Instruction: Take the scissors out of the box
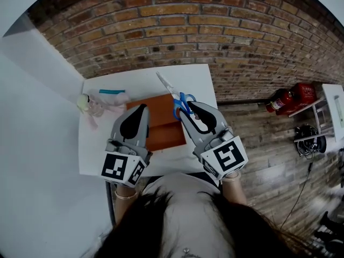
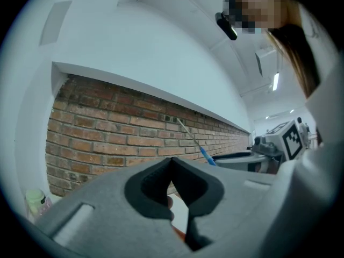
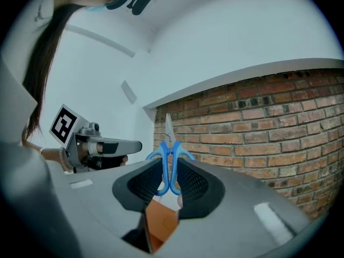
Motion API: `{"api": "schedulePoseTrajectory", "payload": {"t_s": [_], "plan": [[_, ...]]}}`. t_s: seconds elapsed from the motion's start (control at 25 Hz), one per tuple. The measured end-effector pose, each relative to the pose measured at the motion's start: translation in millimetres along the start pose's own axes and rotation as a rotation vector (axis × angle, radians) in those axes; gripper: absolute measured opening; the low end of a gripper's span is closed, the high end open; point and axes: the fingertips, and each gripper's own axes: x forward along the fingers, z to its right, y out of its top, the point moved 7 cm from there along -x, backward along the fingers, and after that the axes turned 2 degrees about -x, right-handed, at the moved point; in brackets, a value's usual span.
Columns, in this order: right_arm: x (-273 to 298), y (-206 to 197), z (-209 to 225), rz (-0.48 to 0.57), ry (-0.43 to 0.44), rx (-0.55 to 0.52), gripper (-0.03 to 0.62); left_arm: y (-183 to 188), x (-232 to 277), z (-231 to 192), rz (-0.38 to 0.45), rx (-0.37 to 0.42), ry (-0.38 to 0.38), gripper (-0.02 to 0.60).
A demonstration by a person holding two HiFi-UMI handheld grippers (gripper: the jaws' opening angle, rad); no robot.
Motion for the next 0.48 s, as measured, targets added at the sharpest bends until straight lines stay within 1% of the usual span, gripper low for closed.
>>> {"api": "schedulePoseTrajectory", "payload": {"t_s": [0.2,0.48], "plan": [[2.9,6.7,-13.7,0.027,-0.003,0.006,0.097,-1.6,-14.6,-8.3,-0.005,-0.006,0.003,0.000],[9.3,10.7,-41.2,0.054,-0.033,0.011,0.097,0.9,-38.4,-25.0,0.007,0.000,-0.009,0.000]]}}
